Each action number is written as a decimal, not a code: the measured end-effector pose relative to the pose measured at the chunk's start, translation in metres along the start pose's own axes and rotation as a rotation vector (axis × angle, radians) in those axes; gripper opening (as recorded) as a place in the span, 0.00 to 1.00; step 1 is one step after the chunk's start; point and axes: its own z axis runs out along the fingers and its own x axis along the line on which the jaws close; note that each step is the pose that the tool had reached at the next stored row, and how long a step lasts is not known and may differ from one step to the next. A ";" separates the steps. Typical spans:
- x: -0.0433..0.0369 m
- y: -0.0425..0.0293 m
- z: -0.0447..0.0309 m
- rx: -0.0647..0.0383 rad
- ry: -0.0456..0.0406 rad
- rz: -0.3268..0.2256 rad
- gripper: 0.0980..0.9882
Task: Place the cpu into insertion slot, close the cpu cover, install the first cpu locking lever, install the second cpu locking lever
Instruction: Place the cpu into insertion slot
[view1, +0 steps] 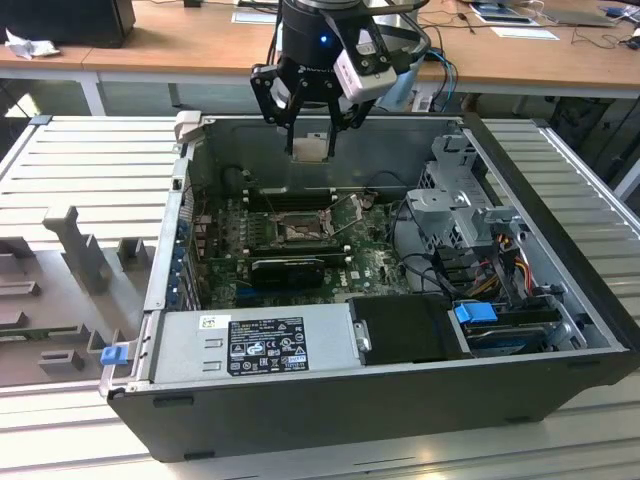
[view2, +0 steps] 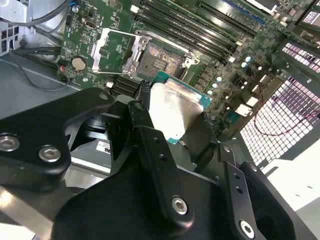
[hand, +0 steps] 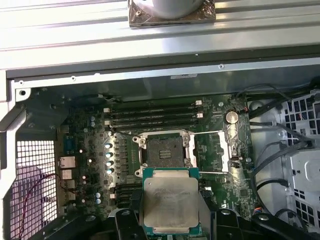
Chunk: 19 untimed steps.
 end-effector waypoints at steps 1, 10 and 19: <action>0.0000 0.0000 0.0000 0.000 -0.0006 0.007 0.48; 0.0000 0.0000 0.0001 -0.001 -0.0055 0.062 0.48; 0.0000 -0.0001 0.0005 -0.003 -0.0117 0.131 0.48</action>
